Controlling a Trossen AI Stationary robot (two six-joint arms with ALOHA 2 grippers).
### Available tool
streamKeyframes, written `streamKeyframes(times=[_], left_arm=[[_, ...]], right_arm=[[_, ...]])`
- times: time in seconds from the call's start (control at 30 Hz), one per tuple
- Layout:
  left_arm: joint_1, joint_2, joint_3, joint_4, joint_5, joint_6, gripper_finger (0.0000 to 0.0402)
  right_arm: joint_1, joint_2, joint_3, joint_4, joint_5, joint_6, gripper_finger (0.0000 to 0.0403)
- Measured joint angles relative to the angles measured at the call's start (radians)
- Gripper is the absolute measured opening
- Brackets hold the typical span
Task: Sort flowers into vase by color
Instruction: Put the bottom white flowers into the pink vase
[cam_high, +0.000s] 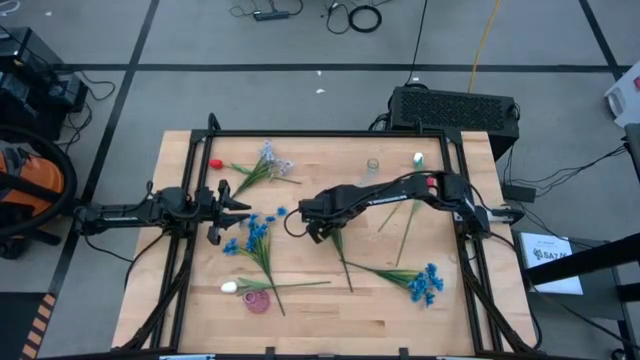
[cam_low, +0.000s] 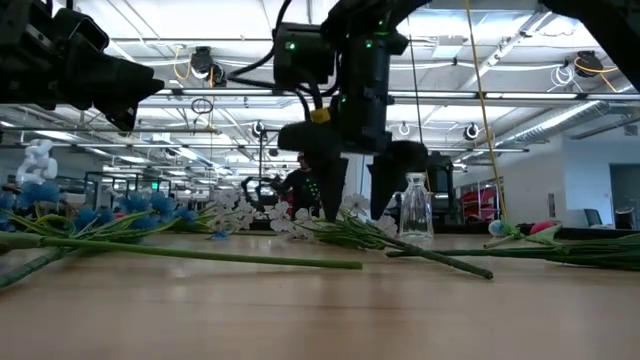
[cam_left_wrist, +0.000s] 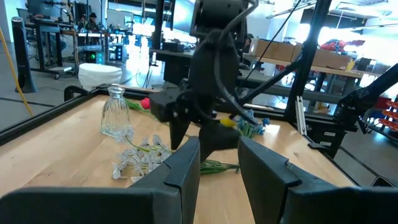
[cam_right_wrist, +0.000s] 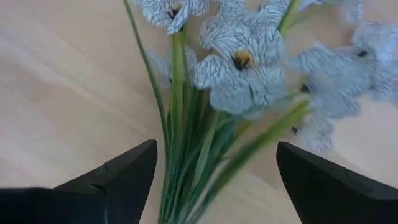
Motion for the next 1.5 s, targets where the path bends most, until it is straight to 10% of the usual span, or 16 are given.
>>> streamKeyframes(times=[0.3,0.67,1.5], left_arm=[[0.0,0.0,0.0,0.0,0.0,0.0,0.0116],[0.0,0.0,0.0,0.0,0.0,0.0,0.0116],[0.0,0.0,0.0,0.0,-0.006,0.0,0.0116]], right_arm=[[-0.042,0.089,0.006,0.074,-0.058,-0.04,0.0281],[-0.037,0.101,0.003,0.132,-0.056,-0.195,0.0019],[0.095,-0.486,-0.001,-0.023,0.099,-0.701,0.0008]])
